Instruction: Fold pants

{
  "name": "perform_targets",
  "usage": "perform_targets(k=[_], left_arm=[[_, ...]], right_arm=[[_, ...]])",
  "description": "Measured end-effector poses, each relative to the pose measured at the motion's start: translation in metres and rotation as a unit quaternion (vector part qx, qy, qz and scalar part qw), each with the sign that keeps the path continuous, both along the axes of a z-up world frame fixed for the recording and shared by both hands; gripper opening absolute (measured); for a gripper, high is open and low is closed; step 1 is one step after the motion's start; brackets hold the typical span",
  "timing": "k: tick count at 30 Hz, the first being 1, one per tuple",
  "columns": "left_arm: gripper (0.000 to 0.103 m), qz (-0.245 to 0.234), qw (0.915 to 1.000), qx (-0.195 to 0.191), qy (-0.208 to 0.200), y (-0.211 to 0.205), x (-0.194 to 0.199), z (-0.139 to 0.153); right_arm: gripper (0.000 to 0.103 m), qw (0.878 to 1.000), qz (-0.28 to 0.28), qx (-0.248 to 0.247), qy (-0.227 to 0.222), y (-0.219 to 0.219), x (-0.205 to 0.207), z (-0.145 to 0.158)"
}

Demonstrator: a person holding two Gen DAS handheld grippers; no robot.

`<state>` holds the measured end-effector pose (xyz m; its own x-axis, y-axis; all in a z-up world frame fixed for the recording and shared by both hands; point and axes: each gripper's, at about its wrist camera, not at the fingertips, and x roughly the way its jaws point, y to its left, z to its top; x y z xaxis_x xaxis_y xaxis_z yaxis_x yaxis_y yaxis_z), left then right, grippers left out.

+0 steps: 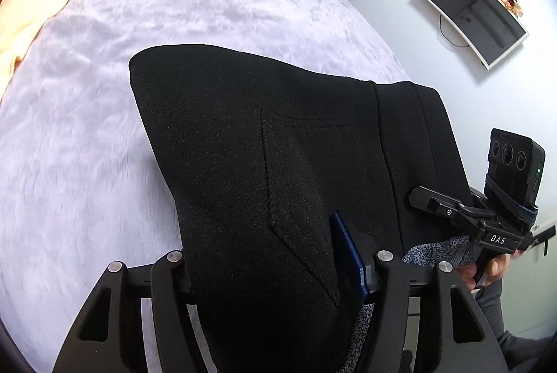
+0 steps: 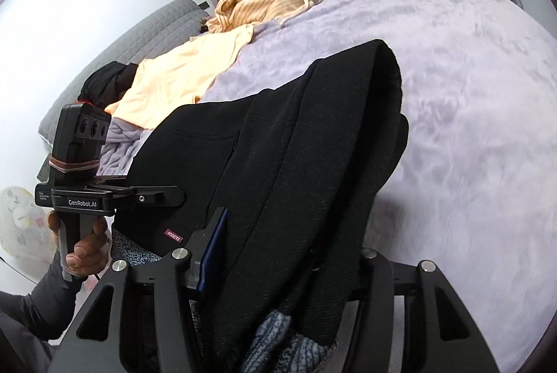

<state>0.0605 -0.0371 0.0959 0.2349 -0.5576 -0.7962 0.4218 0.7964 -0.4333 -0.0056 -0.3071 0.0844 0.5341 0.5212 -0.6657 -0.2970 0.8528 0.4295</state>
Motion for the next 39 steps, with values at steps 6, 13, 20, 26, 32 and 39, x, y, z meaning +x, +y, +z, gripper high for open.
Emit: perform_targets(k=[6,13,20,26,32,39], left_arm=[[0.062,0.013,0.9999,0.006,-0.001,-0.012,0.036,0.013],[0.062,0.038,0.9977,0.019,0.053,-0.012,0.099,-0.021],[0.071,0.050,0.9954,0.016,0.081,-0.007,0.125,-0.053],[0.081,0.062,0.9942,-0.006,0.088,0.009,0.120,-0.055],[0.081,0.102,0.9944,0.021,0.016,0.042,0.088,-0.014],[0.081,0.081,0.9930,0.051,-0.069,0.031,0.042,0.010]], right_arm=[[0.057,1.000,-0.003,-0.020,-0.003,-0.006,0.039,0.018],[0.057,0.998,-0.009,-0.026,0.051,-0.012,0.099,-0.007],[0.058,0.996,-0.016,-0.018,0.087,-0.018,0.125,-0.037],[0.083,0.994,-0.028,-0.030,0.099,-0.026,0.123,-0.047],[0.085,0.991,-0.107,-0.062,0.054,-0.038,0.091,-0.017],[0.085,0.985,-0.057,-0.147,-0.071,0.026,0.023,0.022]])
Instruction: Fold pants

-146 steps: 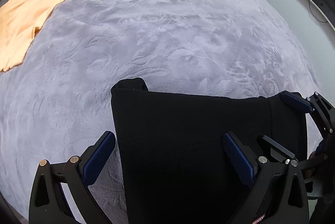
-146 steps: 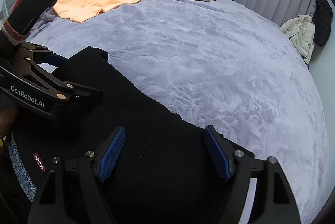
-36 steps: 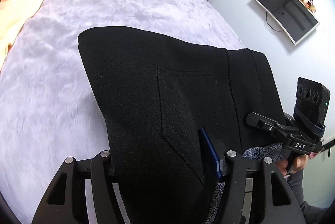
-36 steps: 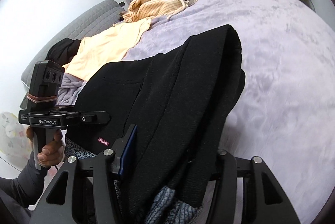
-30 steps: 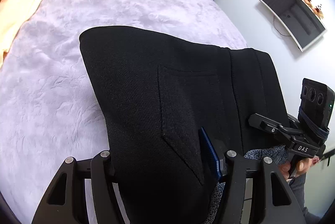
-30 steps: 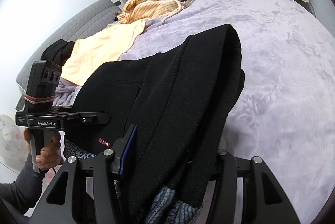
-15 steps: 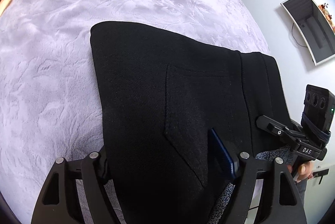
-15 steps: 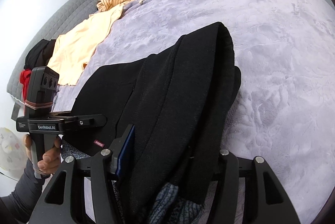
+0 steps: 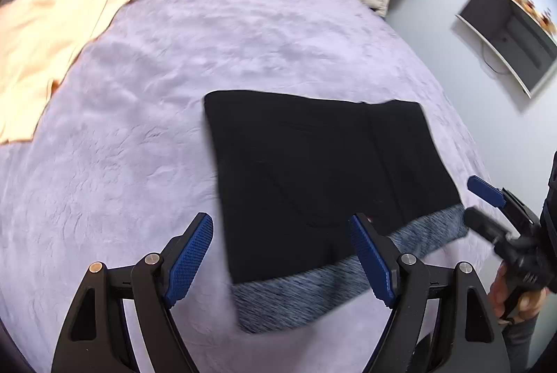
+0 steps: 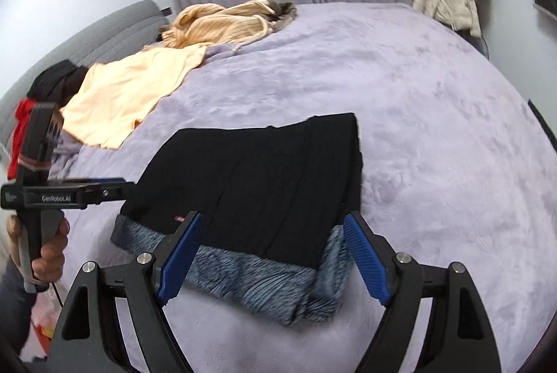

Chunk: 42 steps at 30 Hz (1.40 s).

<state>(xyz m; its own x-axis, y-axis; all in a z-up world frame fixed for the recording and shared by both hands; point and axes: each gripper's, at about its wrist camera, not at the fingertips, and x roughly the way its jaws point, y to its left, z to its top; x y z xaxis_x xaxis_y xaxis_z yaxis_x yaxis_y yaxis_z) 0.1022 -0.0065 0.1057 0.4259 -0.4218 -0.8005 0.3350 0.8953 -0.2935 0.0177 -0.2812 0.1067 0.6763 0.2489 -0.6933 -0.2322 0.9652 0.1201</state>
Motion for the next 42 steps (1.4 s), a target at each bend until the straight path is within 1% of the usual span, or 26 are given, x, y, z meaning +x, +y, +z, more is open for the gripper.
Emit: perform_targets(k=[1,3,4,6,7,9,11,13,16,17,19,20,21,23,25,26,28,30,31,33,35,36,37,38,40,42], left_arm=[[0.081,-0.007,0.9999,-0.001,-0.016,-0.006,-0.018,0.006],[0.081,-0.019,0.9986,-0.007,-0.049,-0.016,-0.030,0.008],[0.081,-0.031,0.9978,-0.011,-0.057,-0.022,-0.034,0.009],[0.081,-0.051,0.9971,-0.013,-0.055,-0.042,-0.033,0.001],[0.081,-0.058,0.9972,-0.007,-0.048,-0.046,-0.030,-0.007],[0.081,-0.055,0.9978,0.017,-0.031,-0.055,-0.026,-0.021],[0.081,-0.047,0.9983,0.026,-0.021,-0.055,-0.022,-0.035],[0.081,-0.047,0.9980,0.035,-0.024,-0.057,-0.024,-0.040],[0.081,-0.052,0.9965,0.058,-0.032,-0.064,-0.025,-0.044],[0.081,-0.050,0.9967,0.058,-0.027,-0.065,-0.024,-0.042],[0.081,-0.046,0.9981,0.038,-0.016,-0.060,-0.019,-0.031],[0.081,-0.040,0.9988,0.025,-0.016,-0.057,-0.014,-0.023],[0.081,-0.030,0.9991,0.021,-0.022,-0.054,-0.007,-0.016],[0.081,-0.005,0.9990,0.028,-0.034,-0.052,0.011,-0.006],[0.081,0.015,0.9987,0.041,-0.027,-0.055,0.031,-0.005],[0.081,0.025,0.9983,0.050,-0.016,-0.059,0.043,-0.008],[0.081,0.050,0.9957,0.077,0.000,-0.064,0.063,-0.017],[0.081,0.081,0.9896,0.119,0.003,-0.068,0.080,-0.027],[0.081,0.090,0.9876,0.128,0.010,-0.068,0.087,-0.033],[0.081,0.097,0.9874,0.119,0.038,-0.065,0.098,-0.045],[0.082,0.100,0.9881,0.102,0.058,-0.059,0.104,-0.055],[0.084,0.101,0.9880,0.099,0.062,-0.058,0.106,-0.058],[0.089,0.102,0.9877,0.100,0.064,-0.057,0.106,-0.059],[0.092,0.102,0.9873,0.103,0.065,-0.056,0.106,-0.061],[0.094,0.099,0.9874,0.103,0.067,-0.056,0.106,-0.065],[0.094,0.097,0.9876,0.103,0.068,-0.056,0.107,-0.067]], right_arm=[[0.085,1.000,0.013,-0.020,-0.010,0.012,-0.008,-0.001],[0.085,0.998,0.033,-0.042,-0.014,0.026,-0.016,-0.006],[0.085,0.998,0.036,-0.051,-0.007,0.029,-0.016,-0.013],[0.085,0.998,0.026,-0.064,0.012,0.027,-0.015,-0.029],[0.085,0.998,0.021,-0.062,0.020,0.024,-0.013,-0.036],[0.085,0.998,0.017,-0.049,0.031,0.016,-0.013,-0.046],[0.085,0.999,0.027,-0.032,0.034,0.011,-0.015,-0.051],[0.087,0.999,0.032,-0.028,0.033,0.011,-0.017,-0.056],[0.089,0.998,0.035,-0.035,0.034,0.013,-0.018,-0.061],[0.089,0.998,0.037,-0.039,0.035,0.014,-0.019,-0.059],[0.089,0.998,0.039,-0.038,0.037,0.015,-0.017,-0.049],[0.089,0.998,0.041,-0.031,0.031,0.013,-0.016,-0.040],[0.089,0.999,0.041,-0.027,0.020,0.011,-0.014,-0.032],[0.090,0.999,0.039,-0.034,-0.008,0.008,-0.005,-0.017],[0.091,0.998,0.032,-0.056,-0.025,0.008,0.016,-0.009],[0.091,0.998,0.029,-0.059,-0.026,0.008,0.027,-0.007],[0.091,0.998,0.031,-0.050,-0.013,0.009,0.055,-0.008],[0.091,0.999,0.036,-0.036,0.007,0.010,0.081,-0.009],[0.091,0.999,0.037,-0.031,0.017,0.011,0.092,-0.011],[0.091,0.998,0.033,-0.040,0.038,0.013,0.114,-0.020],[0.091,0.996,0.023,-0.044,0.070,0.011,0.131,-0.034],[0.091,0.995,0.013,-0.045,0.089,0.008,0.138,-0.041],[0.092,0.993,0.002,-0.044,0.106,0.004,0.144,-0.048],[0.097,0.992,-0.007,-0.040,0.118,0.000,0.147,-0.054],[0.100,0.991,-0.014,-0.036,0.129,-0.003,0.150,-0.061],[0.100,0.990,-0.013,-0.041,0.131,-0.004,0.150,-0.065]])
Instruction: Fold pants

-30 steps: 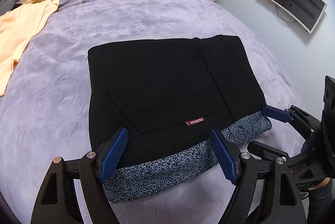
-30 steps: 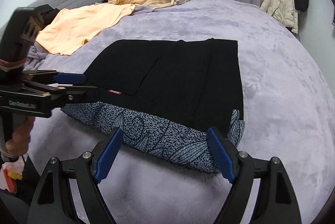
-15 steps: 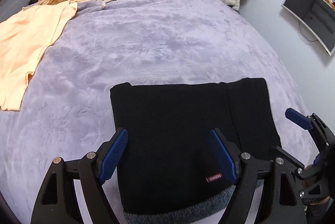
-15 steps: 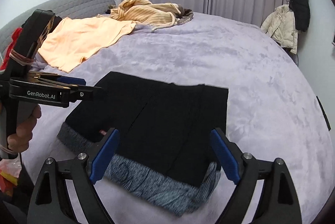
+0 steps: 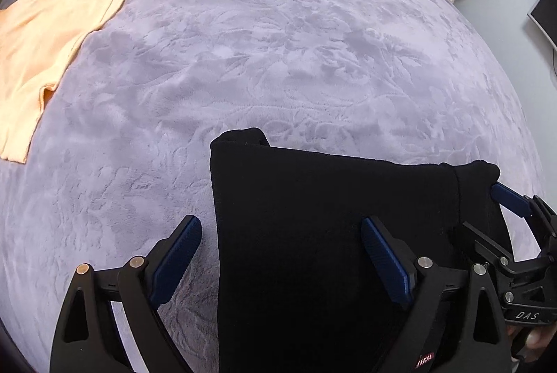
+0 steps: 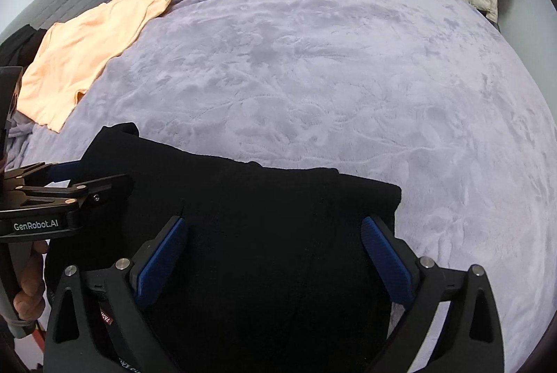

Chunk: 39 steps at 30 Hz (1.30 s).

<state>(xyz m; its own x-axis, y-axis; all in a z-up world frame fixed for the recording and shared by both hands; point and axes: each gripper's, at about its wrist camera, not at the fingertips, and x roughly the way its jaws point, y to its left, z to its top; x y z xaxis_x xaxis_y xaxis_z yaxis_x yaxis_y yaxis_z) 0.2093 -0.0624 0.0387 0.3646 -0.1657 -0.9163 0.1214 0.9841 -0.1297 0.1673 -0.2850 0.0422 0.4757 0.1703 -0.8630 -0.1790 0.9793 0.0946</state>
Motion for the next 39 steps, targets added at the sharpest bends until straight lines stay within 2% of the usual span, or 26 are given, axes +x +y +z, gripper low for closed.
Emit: perform_targets(k=[5,7,10,11,14,17,18,23,25,27,29,31,33,35,37,39], left_arm=[[0.094,0.007,0.9999,-0.008,-0.007,0.003,0.005,0.012],[0.094,0.027,0.9994,-0.001,-0.021,0.008,0.012,0.020],[0.094,0.068,0.9973,-0.021,-0.016,0.021,0.029,0.027],[0.094,0.078,0.9967,-0.016,-0.014,0.022,0.033,0.027],[0.094,0.080,0.9957,0.044,0.018,0.015,0.039,0.008],[0.098,0.081,0.9945,0.063,0.024,0.013,0.036,-0.008],[0.103,0.086,0.9938,0.067,0.021,0.014,0.035,-0.010],[0.103,0.100,0.9931,0.028,0.054,0.026,0.043,-0.023],[0.103,0.096,0.9931,0.038,0.055,0.024,0.045,-0.021],[0.102,0.095,0.9940,0.036,0.040,0.024,0.042,-0.005],[0.102,0.103,0.9945,0.001,0.014,0.029,0.032,0.016],[0.102,0.085,0.9957,-0.033,-0.011,0.028,0.016,0.034],[0.102,0.062,0.9979,-0.002,-0.019,0.018,0.002,0.035],[0.102,0.045,0.9984,0.034,0.004,0.009,-0.007,0.018],[0.102,0.043,0.9986,0.026,0.013,0.012,-0.022,0.000],[0.102,0.051,0.9986,-0.003,0.013,0.022,-0.034,-0.002]], right_arm=[[0.101,1.000,0.003,-0.023,0.000,0.008,0.001,0.008],[0.101,1.000,0.002,-0.014,-0.015,0.010,-0.001,0.018],[0.101,1.000,-0.008,-0.017,-0.009,0.014,0.005,0.021],[0.101,1.000,-0.014,-0.024,-0.004,0.016,0.008,0.020],[0.103,0.998,-0.022,-0.048,0.017,0.024,0.014,0.005],[0.103,0.997,-0.018,-0.078,0.007,0.032,0.011,-0.006],[0.103,0.997,-0.017,-0.080,0.002,0.033,0.009,-0.007],[0.103,0.996,-0.021,-0.084,0.006,0.033,0.012,-0.011],[0.103,0.996,-0.022,-0.086,0.009,0.034,0.015,-0.014],[0.103,0.996,-0.025,-0.079,0.019,0.032,0.017,-0.011],[0.103,0.996,-0.041,-0.071,0.023,0.027,0.013,0.001],[0.103,0.997,-0.048,-0.055,-0.005,0.026,0.002,0.016],[0.103,0.997,-0.040,-0.057,-0.013,0.032,-0.003,0.017],[0.103,0.996,-0.034,-0.085,-0.001,0.040,-0.003,0.006],[0.103,0.994,-0.034,-0.099,-0.010,0.044,-0.008,0.000],[0.103,0.995,-0.034,-0.097,-0.016,0.044,-0.019,0.002]])
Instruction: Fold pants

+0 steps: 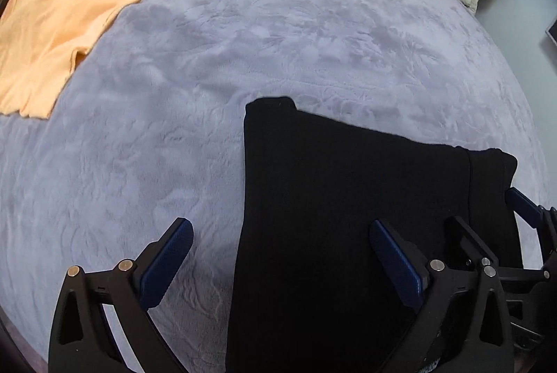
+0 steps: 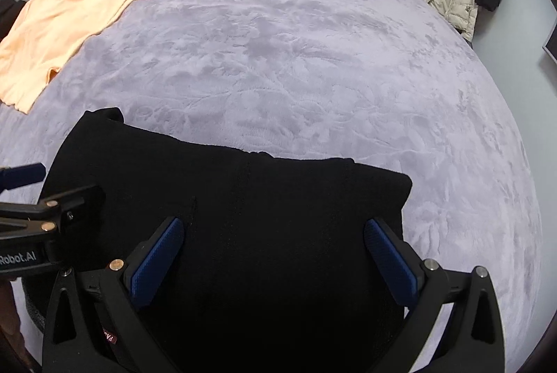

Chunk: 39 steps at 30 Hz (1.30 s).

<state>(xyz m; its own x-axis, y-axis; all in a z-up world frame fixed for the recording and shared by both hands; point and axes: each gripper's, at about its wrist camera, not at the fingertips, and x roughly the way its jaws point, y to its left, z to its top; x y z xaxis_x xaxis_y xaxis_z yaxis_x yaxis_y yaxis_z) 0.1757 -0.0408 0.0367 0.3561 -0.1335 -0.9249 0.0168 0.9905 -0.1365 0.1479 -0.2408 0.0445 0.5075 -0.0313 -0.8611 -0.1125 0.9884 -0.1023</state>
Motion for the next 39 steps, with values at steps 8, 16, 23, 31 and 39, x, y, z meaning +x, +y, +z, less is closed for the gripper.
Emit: perform_targets(k=[8,16,23,31,39], left_arm=[[0.102,-0.022,0.9995,-0.017,-0.013,0.012,-0.037,0.008],[0.103,-0.046,0.9986,-0.011,-0.023,0.017,-0.079,0.001],[0.103,-0.051,0.9971,-0.055,-0.009,0.023,-0.071,-0.016],[0.103,-0.064,0.9932,0.020,-0.095,0.005,-0.086,0.043],[0.103,-0.086,0.9882,0.050,-0.116,-0.021,-0.086,0.057]], right_arm=[[0.103,1.000,0.006,0.022,-0.021,-0.014,-0.059,0.002],[0.103,0.999,-0.004,0.019,-0.049,-0.024,-0.109,-0.009],[0.103,0.998,-0.004,0.028,-0.052,-0.031,-0.104,-0.023],[0.103,0.997,0.003,0.017,-0.071,-0.030,-0.096,0.035],[0.103,0.998,-0.026,0.002,-0.061,-0.027,-0.084,0.047]])
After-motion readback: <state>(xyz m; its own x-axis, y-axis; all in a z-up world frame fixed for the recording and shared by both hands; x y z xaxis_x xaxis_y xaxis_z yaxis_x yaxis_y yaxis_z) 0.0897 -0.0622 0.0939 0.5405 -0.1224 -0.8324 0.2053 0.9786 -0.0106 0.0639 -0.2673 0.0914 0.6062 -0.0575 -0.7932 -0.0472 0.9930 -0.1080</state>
